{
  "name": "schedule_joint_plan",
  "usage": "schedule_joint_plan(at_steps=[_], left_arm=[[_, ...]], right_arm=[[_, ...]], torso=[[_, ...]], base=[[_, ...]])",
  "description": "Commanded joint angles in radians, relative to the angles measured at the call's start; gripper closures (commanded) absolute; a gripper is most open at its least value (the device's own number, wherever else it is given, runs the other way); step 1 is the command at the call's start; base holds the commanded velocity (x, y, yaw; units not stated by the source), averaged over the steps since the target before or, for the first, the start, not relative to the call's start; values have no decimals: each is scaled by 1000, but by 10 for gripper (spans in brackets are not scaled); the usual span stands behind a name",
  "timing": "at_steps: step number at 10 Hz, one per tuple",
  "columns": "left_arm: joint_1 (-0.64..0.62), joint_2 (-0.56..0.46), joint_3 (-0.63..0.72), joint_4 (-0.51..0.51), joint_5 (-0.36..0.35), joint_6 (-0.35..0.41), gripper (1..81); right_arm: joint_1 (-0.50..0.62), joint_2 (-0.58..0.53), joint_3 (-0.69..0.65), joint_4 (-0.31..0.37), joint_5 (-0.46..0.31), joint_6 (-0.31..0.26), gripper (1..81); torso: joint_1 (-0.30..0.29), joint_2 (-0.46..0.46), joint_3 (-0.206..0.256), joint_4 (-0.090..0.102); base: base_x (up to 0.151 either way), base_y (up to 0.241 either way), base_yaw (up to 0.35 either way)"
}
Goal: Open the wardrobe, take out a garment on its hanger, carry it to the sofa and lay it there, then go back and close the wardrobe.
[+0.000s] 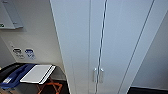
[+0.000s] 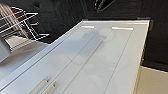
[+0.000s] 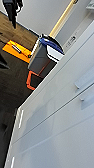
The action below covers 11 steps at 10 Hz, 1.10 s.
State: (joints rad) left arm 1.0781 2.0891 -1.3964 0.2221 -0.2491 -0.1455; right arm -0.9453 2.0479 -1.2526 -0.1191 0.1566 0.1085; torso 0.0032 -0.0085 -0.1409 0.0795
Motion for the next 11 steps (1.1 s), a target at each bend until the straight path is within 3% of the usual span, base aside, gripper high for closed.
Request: schedule_joint_plan(at_steps=[1, 4, 11], left_arm=[[-262, -46, 62, -4, 151, -29, 10], [-427, -18, 76, -67, 258, -29, 10], [-655, 173, -65, -145, 441, -29, 10]], right_arm=[[249, -21, 44, 35, -83, 36, 10], [412, 1, 69, 95, -161, 36, 10], [588, 109, -16, 131, -270, 56, 10]], torso=[[0, 0, 0, 0], [0, 1, -1, 0], [2, 2, -3, 0]], base=[[0, 0, 0], [0, 0, 0], [0, 0, 0]])
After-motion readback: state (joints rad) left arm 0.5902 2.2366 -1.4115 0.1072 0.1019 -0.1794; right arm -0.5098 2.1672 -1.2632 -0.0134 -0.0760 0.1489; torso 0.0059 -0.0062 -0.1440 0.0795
